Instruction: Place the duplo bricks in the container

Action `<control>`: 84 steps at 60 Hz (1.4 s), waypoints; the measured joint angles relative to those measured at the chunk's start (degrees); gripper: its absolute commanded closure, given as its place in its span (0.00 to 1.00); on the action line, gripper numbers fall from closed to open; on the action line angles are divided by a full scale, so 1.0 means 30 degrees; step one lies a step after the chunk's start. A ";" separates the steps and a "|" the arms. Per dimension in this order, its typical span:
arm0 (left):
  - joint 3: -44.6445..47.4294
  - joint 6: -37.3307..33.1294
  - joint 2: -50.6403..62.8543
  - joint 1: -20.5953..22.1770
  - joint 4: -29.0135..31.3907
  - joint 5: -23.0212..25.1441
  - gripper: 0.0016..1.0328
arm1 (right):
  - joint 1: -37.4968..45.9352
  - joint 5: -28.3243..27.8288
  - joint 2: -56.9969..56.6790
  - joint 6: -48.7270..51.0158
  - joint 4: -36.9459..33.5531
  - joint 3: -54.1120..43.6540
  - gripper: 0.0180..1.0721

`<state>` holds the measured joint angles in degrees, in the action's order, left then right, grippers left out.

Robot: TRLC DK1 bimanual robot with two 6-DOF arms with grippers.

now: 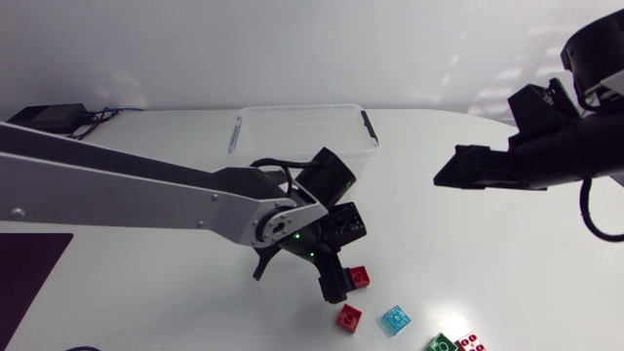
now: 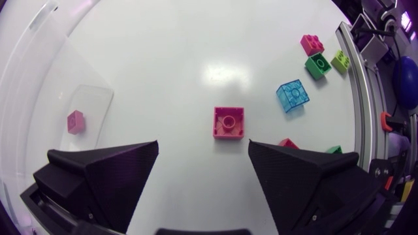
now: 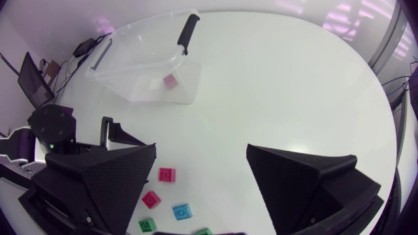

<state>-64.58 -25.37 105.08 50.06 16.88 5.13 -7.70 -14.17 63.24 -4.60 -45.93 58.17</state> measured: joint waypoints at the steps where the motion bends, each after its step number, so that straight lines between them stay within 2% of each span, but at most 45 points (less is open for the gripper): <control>1: -0.0095 -0.0058 0.0109 0.0044 0.0080 0.0015 0.09 | 0.0000 -0.0022 -0.0117 0.0000 -0.0036 -0.0175 0.05; 19: -0.1807 -0.0801 0.1501 0.0947 0.1654 0.0350 0.11 | 0.0000 -0.0138 -0.1005 0.0284 -0.0219 -0.2630 0.05; 38: -0.3774 -0.1137 0.3373 0.0984 0.3497 0.0350 0.18 | 0.0000 -0.0204 -0.1399 0.0488 -0.0765 -0.3220 0.05; 52: -0.4714 -0.1137 0.4087 0.0984 0.4211 0.0350 0.33 | 0.0168 -0.0153 -0.0488 0.0641 -0.1224 -0.3220 0.05; 58: -0.5217 -0.1144 0.4415 0.0984 0.4612 0.0721 0.47 | 0.0386 0.0131 0.0415 0.0707 -0.1880 -0.3220 0.05; 62: -0.5544 -0.1144 0.4685 0.0984 0.4787 0.0933 0.61 | 0.0583 0.0160 0.1086 0.0721 -0.2761 -0.3206 0.05; 71: -0.6215 -0.1144 0.5253 0.0984 0.5741 0.1341 0.70 | 0.0736 0.0699 0.2594 0.0918 -0.4102 -0.3177 0.05; 84: -0.6470 -0.1151 0.5479 0.0976 0.6572 0.1515 0.75 | 0.0736 0.1916 0.4554 0.1217 -0.4772 -0.3184 0.05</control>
<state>-83.99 -28.82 121.51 52.99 36.60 9.67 -5.50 -8.43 76.90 -0.95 -60.25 48.62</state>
